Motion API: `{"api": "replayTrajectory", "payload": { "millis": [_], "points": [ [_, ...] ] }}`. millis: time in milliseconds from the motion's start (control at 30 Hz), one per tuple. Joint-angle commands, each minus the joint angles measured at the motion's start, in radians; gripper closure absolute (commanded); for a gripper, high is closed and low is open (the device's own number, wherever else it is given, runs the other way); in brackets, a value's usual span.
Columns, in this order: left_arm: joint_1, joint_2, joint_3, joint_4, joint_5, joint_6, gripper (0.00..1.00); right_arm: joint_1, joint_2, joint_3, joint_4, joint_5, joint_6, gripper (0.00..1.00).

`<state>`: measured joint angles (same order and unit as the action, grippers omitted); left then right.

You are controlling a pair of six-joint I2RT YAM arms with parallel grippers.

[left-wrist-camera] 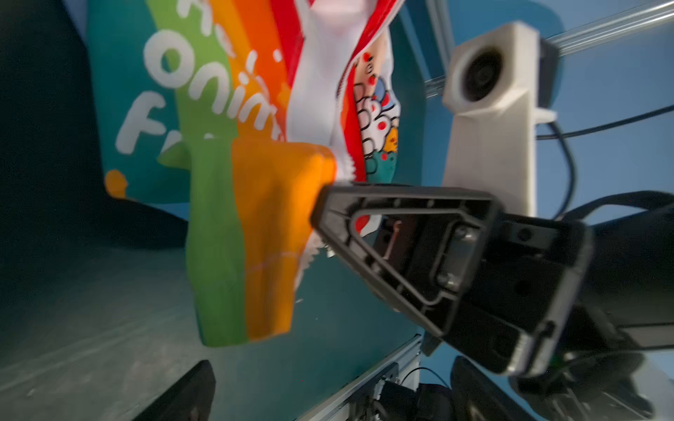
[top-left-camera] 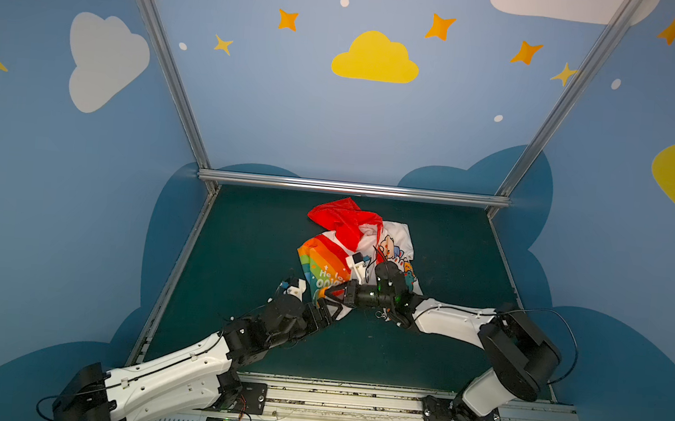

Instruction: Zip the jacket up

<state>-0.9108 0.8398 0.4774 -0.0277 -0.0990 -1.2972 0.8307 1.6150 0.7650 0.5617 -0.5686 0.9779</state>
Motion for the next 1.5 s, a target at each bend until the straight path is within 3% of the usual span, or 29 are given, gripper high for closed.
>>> {"api": "replayTrajectory", "payload": {
  "millis": [0, 100, 200, 367, 433, 567, 700, 800, 933, 1067, 1333, 1467],
  "points": [
    [-0.022, 0.002, 0.015, 0.068, -0.073, -0.035, 0.01, -0.009, 0.001, 0.001, -0.038, -0.007, -0.025, 1.0],
    [-0.057, -0.008, -0.034, 0.162, -0.126, -0.074, 0.01, -0.013, 0.007, -0.009, 0.017, -0.019, 0.001, 1.0],
    [-0.06, -0.004, -0.066, 0.205, -0.103, -0.121, 0.01, -0.014, 0.008, -0.009, 0.039, -0.049, 0.014, 1.0],
    [-0.063, -0.009, -0.182, 0.464, -0.148, -0.182, 0.01, -0.015, -0.009, -0.043, 0.107, -0.063, 0.044, 1.0],
    [-0.049, -0.018, -0.196, 0.541, -0.183, -0.147, 0.01, -0.018, -0.022, -0.065, 0.117, -0.069, 0.042, 1.0],
    [-0.002, -0.056, -0.15, 0.453, -0.135, -0.123, 0.01, -0.022, -0.048, -0.107, 0.157, -0.073, 0.044, 1.0],
    [0.039, -0.035, -0.188, 0.587, -0.078, -0.122, 0.01, -0.024, -0.053, -0.124, 0.163, -0.067, 0.046, 1.0],
    [0.067, -0.029, -0.199, 0.593, -0.041, -0.138, 0.01, -0.026, -0.049, -0.141, 0.196, -0.08, 0.058, 1.0],
    [0.063, 0.001, -0.19, 0.553, -0.038, -0.155, 0.01, -0.024, -0.041, -0.183, 0.304, -0.079, 0.117, 1.0],
    [0.057, 0.107, -0.195, 0.64, -0.022, -0.197, 0.01, -0.024, -0.027, -0.208, 0.401, -0.077, 0.163, 1.0],
    [0.055, 0.229, -0.151, 0.725, 0.016, -0.166, 0.01, -0.028, -0.065, -0.237, 0.395, -0.05, 0.154, 1.0],
    [0.055, 0.237, -0.178, 0.773, -0.057, -0.159, 0.01, -0.035, -0.122, -0.252, 0.327, -0.027, 0.119, 1.0]
  ]
}}
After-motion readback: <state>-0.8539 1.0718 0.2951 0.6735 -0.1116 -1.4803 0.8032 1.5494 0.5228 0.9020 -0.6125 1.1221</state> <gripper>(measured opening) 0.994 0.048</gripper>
